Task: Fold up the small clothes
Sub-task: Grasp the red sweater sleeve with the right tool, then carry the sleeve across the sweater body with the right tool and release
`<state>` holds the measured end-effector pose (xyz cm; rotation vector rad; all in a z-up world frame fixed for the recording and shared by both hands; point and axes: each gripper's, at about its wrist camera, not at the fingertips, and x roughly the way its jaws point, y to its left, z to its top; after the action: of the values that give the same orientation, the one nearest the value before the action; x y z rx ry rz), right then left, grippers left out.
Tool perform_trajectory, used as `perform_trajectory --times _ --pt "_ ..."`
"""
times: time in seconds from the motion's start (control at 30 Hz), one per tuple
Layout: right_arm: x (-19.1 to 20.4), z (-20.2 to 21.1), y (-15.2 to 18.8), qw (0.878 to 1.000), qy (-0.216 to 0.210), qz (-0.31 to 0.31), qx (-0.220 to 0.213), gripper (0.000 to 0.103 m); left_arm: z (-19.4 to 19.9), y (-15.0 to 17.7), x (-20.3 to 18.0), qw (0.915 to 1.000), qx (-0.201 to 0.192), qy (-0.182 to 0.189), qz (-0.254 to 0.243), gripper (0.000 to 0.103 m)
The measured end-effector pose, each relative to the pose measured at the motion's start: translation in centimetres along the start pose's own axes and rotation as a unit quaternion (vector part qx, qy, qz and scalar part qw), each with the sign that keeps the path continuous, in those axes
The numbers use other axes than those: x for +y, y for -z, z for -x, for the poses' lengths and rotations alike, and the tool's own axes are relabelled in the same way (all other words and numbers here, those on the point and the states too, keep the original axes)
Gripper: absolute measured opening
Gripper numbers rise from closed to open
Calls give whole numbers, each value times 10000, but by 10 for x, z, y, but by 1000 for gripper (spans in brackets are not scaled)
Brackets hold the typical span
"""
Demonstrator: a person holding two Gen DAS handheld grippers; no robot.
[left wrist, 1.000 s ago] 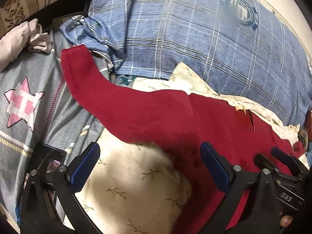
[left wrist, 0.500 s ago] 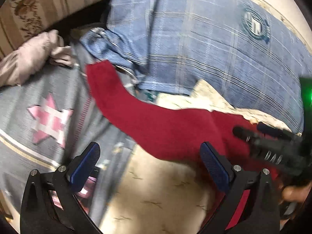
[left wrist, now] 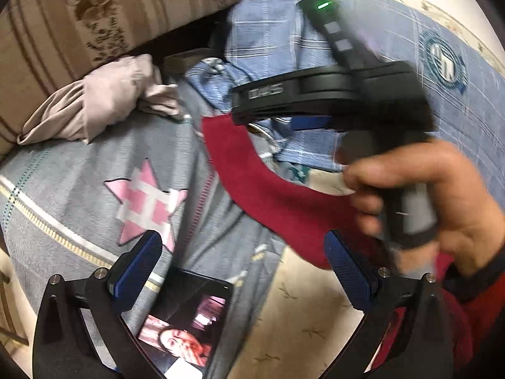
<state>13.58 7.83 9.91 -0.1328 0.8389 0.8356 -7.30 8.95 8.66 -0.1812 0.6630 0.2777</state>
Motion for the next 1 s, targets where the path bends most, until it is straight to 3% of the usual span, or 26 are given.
perform_trajectory --times 0.17,0.3,0.4,0.47,0.53,0.73,0.9,1.0 --pt "10 -47 -17 9995 -236 -189 59 76 -9 -3 11 9997 119 73 208 102" --pt "5 -75 -15 9984 -271 -411 274 57 -13 -3 14 9995 146 82 259 102" --pt "5 -79 -10 9981 -360 -476 139 54 -14 -3 15 9994 159 67 286 102" --pt "5 -77 -9 9985 -326 -410 128 45 -13 -3 16 9994 136 37 310 102" --pt "7 -70 -8 9992 -188 -301 167 13 -15 -3 16 9994 144 -3 306 102" --pt "-2 1 4 9993 -144 -282 -177 9 -17 -4 16 9993 143 -95 329 102" --pt "-27 110 28 9958 -74 -465 -781 9 -16 -5 16 9990 82 -169 405 102" --pt "-39 170 38 9923 173 -451 -1139 9 -16 -3 11 9991 94 -161 374 102"
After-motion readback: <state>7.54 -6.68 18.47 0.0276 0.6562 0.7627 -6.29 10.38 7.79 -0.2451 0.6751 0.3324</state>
